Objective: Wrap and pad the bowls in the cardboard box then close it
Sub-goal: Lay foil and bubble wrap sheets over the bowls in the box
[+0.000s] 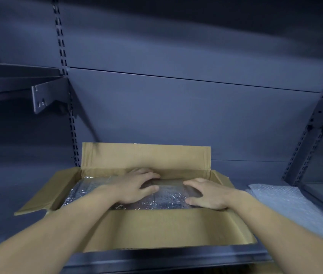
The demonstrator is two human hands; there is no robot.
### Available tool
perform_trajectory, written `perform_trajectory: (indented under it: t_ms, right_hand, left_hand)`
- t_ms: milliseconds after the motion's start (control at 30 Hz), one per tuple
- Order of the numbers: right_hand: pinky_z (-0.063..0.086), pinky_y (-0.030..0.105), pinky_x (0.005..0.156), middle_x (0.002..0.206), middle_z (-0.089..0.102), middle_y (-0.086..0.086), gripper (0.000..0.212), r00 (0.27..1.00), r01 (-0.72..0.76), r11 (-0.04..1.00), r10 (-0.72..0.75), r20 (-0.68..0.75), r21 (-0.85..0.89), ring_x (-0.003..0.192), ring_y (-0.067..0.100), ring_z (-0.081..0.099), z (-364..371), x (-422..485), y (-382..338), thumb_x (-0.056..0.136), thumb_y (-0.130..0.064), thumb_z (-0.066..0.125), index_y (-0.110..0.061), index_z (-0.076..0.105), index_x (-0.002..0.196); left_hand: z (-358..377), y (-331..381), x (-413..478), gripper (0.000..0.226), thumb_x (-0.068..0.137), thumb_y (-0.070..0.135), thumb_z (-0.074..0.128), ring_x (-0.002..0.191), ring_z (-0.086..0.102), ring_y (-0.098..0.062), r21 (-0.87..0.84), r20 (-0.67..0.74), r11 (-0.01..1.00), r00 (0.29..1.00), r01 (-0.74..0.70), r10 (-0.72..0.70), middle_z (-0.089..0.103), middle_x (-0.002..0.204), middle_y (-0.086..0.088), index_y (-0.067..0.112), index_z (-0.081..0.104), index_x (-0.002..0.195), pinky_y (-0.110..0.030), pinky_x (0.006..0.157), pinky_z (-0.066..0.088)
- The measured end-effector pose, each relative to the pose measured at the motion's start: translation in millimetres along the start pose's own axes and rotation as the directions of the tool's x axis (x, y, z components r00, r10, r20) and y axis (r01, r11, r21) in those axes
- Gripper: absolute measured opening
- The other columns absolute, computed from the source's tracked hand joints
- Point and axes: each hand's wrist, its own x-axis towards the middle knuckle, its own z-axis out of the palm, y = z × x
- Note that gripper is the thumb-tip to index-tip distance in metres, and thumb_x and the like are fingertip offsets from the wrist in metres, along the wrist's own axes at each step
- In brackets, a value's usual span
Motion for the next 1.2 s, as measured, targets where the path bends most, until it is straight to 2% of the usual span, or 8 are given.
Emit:
perform_trajectory:
  t_ms: [133,333,500,633,767,967,1067,1200]
  right_hand:
    - [0.026,0.035,0.116,0.158,0.022,-0.008,0.079,1.0,0.014,1.0,-0.014,-0.014,0.014,0.144,0.015,0.024,0,1,0,0.087,-0.064,0.053,-0.034,0.022,0.152]
    - [0.026,0.038,0.116,0.157,0.024,-0.007,0.076,1.0,0.005,1.0,-0.004,-0.027,0.03,0.144,0.017,0.023,3,-1,-1,0.086,-0.064,0.054,-0.035,0.025,0.151]
    - [0.028,0.033,0.114,0.15,0.032,-0.006,0.069,0.995,0.015,0.997,-0.008,-0.098,0.075,0.14,0.016,0.029,0,-5,0,0.089,-0.059,0.055,-0.036,0.029,0.149]
    - [0.03,0.033,0.111,0.147,0.036,-0.005,0.063,0.997,0.012,0.998,-0.007,-0.082,0.066,0.136,0.015,0.033,2,-4,-2,0.089,-0.058,0.057,-0.036,0.038,0.144]
    - [0.033,0.03,0.107,0.144,0.039,-0.005,0.06,0.997,0.003,0.998,0.002,-0.073,0.063,0.132,0.015,0.038,2,-4,-4,0.089,-0.057,0.057,-0.035,0.042,0.142]
    - [0.032,0.027,0.099,0.137,0.044,-0.006,0.048,0.979,-0.003,0.998,0.014,-0.203,0.057,0.13,0.014,0.039,-4,-12,-3,0.096,-0.049,0.051,-0.032,0.046,0.14]
    - [0.035,0.03,0.102,0.129,0.049,-0.008,0.041,0.953,-0.032,0.996,0.055,-0.298,0.081,0.127,0.015,0.044,-8,-20,8,0.096,-0.044,0.05,-0.033,0.05,0.136]
    - [0.034,0.022,0.088,0.115,0.052,-0.003,0.035,0.908,-0.097,0.982,0.154,-0.39,0.162,0.115,0.018,0.051,-18,-40,31,0.096,-0.036,0.053,-0.03,0.055,0.131]
  left_hand:
    - [10,-17,-13,0.086,0.074,0.088,0.02,0.137,0.036,-0.011,0.07,0.049,0.996,0.997,0.055,-0.058,0.04,0.149,0.015,0.041,0.041,0.143,-0.032,0.109,0.027]
    - [11,-16,-15,0.058,0.088,0.066,0.046,0.131,0.041,-0.007,-0.055,0.014,0.996,0.998,0.063,-0.063,0.048,0.14,0.015,0.037,0.048,0.138,-0.028,0.108,0.032]
    - [1,-17,-22,0.074,0.074,0.073,0.024,0.131,0.042,-0.009,-0.055,-0.156,0.99,0.979,0.127,-0.134,0.051,0.138,0.017,0.039,0.054,0.132,-0.037,0.109,0.034]
    - [-2,-29,-34,0.076,0.069,0.072,0.026,0.124,0.046,-0.013,-0.059,-0.159,0.983,0.97,0.174,-0.181,0.057,0.127,0.012,0.034,0.061,0.125,-0.03,0.105,0.036]
    - [-6,-31,-44,0.039,0.092,0.053,0.052,0.119,0.045,-0.014,-0.072,-0.116,0.974,0.968,0.215,-0.223,0.057,0.121,0.008,0.033,0.061,0.124,-0.033,0.099,0.039]
    - [-12,-9,-30,0.068,0.069,0.063,0.033,0.124,0.048,-0.018,-0.057,-0.111,0.977,0.971,0.208,-0.213,0.057,0.124,0.008,0.034,0.06,0.124,-0.037,0.105,0.04]
    - [-13,21,-19,0.061,0.071,0.054,0.039,0.126,0.047,-0.02,-0.037,-0.078,0.975,0.972,0.22,-0.222,0.053,0.131,0.006,0.034,0.06,0.125,-0.037,0.105,0.04]
    - [-12,68,7,0.054,0.081,0.048,0.047,0.13,0.045,-0.022,-0.027,-0.032,0.985,0.984,0.173,-0.173,0.051,0.136,0.001,0.028,0.057,0.131,-0.031,0.107,0.036]
